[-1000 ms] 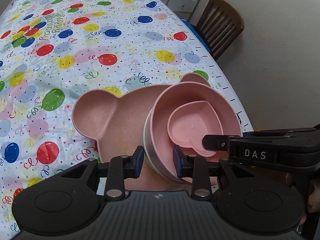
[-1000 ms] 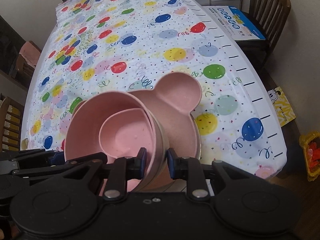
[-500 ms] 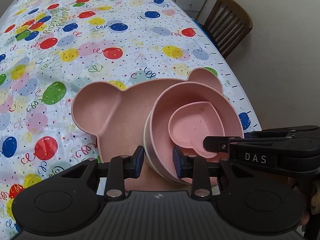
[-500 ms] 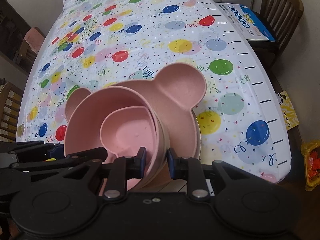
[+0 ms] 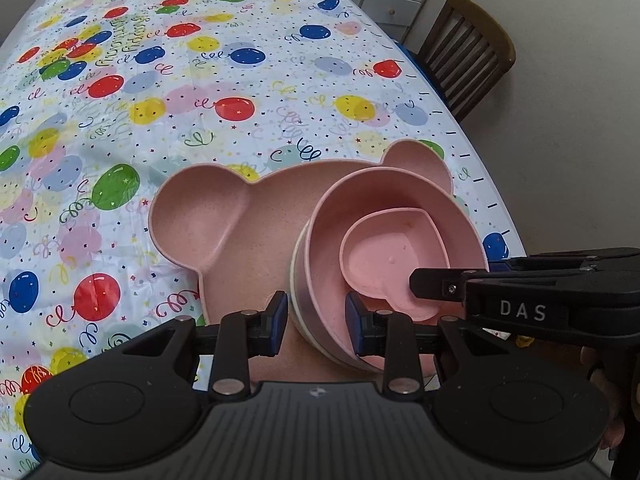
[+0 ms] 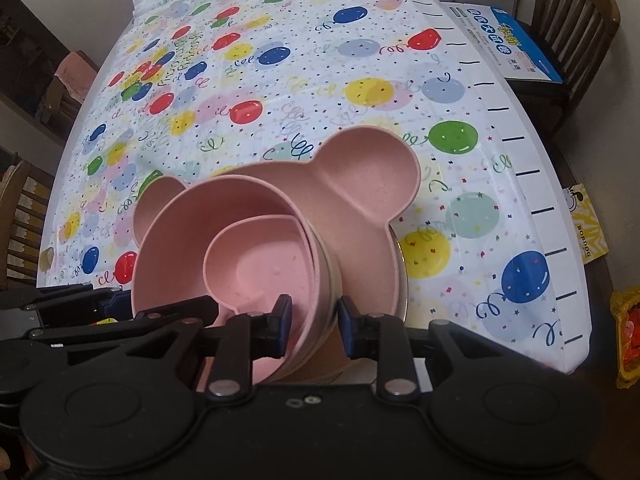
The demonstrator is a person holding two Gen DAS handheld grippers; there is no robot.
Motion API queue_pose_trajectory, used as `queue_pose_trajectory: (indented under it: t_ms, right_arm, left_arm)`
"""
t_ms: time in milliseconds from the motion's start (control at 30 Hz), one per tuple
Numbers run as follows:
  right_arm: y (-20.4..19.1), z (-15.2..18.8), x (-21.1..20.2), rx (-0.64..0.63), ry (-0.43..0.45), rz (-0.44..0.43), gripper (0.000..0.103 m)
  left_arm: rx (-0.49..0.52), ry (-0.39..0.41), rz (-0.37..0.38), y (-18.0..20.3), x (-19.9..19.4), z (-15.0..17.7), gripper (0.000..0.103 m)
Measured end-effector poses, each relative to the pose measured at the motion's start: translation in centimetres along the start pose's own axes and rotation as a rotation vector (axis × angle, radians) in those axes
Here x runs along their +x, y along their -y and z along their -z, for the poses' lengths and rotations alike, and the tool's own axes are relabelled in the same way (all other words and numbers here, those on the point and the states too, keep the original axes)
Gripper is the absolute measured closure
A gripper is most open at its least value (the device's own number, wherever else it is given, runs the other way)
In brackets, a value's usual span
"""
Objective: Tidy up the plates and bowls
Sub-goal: 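Lift the bowl stack and lower it onto the bear plate, then open both grippers and pull back from the stacked dishes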
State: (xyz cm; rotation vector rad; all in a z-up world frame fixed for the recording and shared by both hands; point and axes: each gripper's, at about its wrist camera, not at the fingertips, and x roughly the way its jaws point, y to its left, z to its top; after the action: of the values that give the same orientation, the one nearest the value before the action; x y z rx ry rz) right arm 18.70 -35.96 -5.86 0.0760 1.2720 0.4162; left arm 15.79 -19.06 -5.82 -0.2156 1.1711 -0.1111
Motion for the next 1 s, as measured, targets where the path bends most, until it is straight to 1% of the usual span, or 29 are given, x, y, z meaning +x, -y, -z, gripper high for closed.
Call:
queue_pose_trajectory:
  t_ms: [233,300,367,433,567,700,733,767,833,900,1000]
  right_arm:
    - [-0.1,-0.3,-1.0,-0.038,0.038,-0.002,0.070]
    - [-0.2,-0.2,-1.3,-0.047,0.049,-0.005,0.068]
    - [-0.2,-0.1,-1.6,-0.056,0.064,-0.001,0.065]
    - [-0.3,0.0,-2.1,-0.060,0.082,0.005,0.063]
    - [-0.5,0.5,-3.7,-0.066,0.145,0.007,0.059]
    - [-1.1,1.4,-5.3,-0.075,0.222,0.012,0.055]
    - [-1.3,1.7,-5.7,-0.078,0.242,0.012,0.051]
    - [-1.6,2.0,-6.1,-0.081,0.263,0.012,0.044]
    - [-2.2,2.8,-6.9,-0.096,0.312,0.010,0.039]
    - [-2.9,3.5,-7.6,-0.116,0.347,0.016,0.039]
    - [-3.7,4.5,-8.6,-0.112,0.393,0.007,0.031]
  left_arm:
    - [0.010,0.024,-0.024,0.0,-0.8,0.0,0.072]
    - [0.008,0.033,-0.028,-0.1,-1.1,0.1,0.070]
    - [0.009,0.048,-0.030,-0.2,-1.6,0.2,0.062]
    - [0.018,0.067,-0.037,-0.3,-2.1,0.3,0.059]
    - [0.051,0.097,-0.049,-0.5,-3.2,0.6,0.058]
    - [0.081,0.130,-0.032,-1.0,-4.7,1.3,0.057]
    - [0.088,0.142,-0.030,-1.1,-5.1,1.5,0.054]
    - [0.098,0.154,-0.030,-1.1,-5.6,1.8,0.051]
    - [0.124,0.177,-0.026,-1.3,-6.4,2.3,0.049]
    - [0.136,0.192,-0.012,-1.6,-7.1,2.9,0.049]
    - [0.147,0.217,0.008,-2.0,-8.2,3.8,0.045]
